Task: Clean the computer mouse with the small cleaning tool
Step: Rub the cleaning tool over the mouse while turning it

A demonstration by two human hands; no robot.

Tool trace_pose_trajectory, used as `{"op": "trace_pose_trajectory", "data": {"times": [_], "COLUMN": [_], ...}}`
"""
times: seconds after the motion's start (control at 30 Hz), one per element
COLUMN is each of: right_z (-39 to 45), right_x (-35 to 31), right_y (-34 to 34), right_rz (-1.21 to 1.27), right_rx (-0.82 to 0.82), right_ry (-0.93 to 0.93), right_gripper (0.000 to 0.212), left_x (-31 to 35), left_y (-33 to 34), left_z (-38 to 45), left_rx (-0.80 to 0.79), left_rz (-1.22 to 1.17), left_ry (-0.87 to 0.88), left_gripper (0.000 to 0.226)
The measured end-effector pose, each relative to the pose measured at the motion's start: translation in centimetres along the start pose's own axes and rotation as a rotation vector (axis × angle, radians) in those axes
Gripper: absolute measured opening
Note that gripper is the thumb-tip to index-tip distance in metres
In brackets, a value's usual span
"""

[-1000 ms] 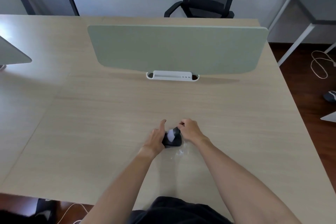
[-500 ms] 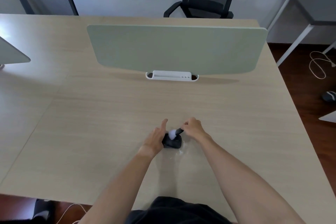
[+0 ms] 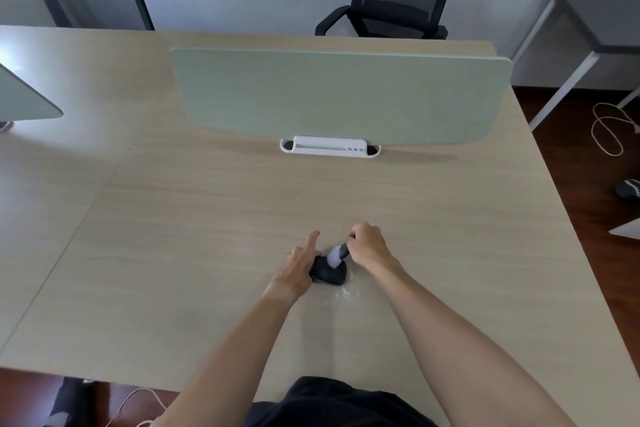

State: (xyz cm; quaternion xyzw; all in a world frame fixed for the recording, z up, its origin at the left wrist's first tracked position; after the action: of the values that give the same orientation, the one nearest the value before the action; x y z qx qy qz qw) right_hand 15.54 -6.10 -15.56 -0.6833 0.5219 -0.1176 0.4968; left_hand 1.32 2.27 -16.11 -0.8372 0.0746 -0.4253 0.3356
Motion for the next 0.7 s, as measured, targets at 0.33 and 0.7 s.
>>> {"op": "trace_pose_trajectory", "data": {"times": [0.33,0.7], "right_z": [-0.4,-1.2], "right_x": [-0.7,-1.7], "right_y": [1.4,0.4], "right_rz": [0.178,0.182], "right_rx": [-0.061,-0.037], "right_ry": [-0.027,-0.144], "right_gripper": [0.025,0.016], "left_x": [0.2,0.6], "left_y": [-0.3,-0.6], "left_z": [0.0,0.0], "left_rx": [0.0,0.1], "left_rz": [0.023,0.013], "left_ry": [-0.051,-0.121], "left_gripper": [0.079,0.071]}}
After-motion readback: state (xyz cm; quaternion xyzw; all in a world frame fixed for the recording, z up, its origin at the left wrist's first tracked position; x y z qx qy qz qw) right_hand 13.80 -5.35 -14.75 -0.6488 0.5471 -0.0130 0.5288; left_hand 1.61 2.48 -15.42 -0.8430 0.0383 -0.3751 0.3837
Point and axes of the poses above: each hand's wrist, its own z-axis towards the middle knuckle, its own y-axis out of the palm, x = y × z, the point moved 7 cm from there along z, towards the middle knuckle, and after that the axes turned 14 degrees about -z, right-handed, at the moved point
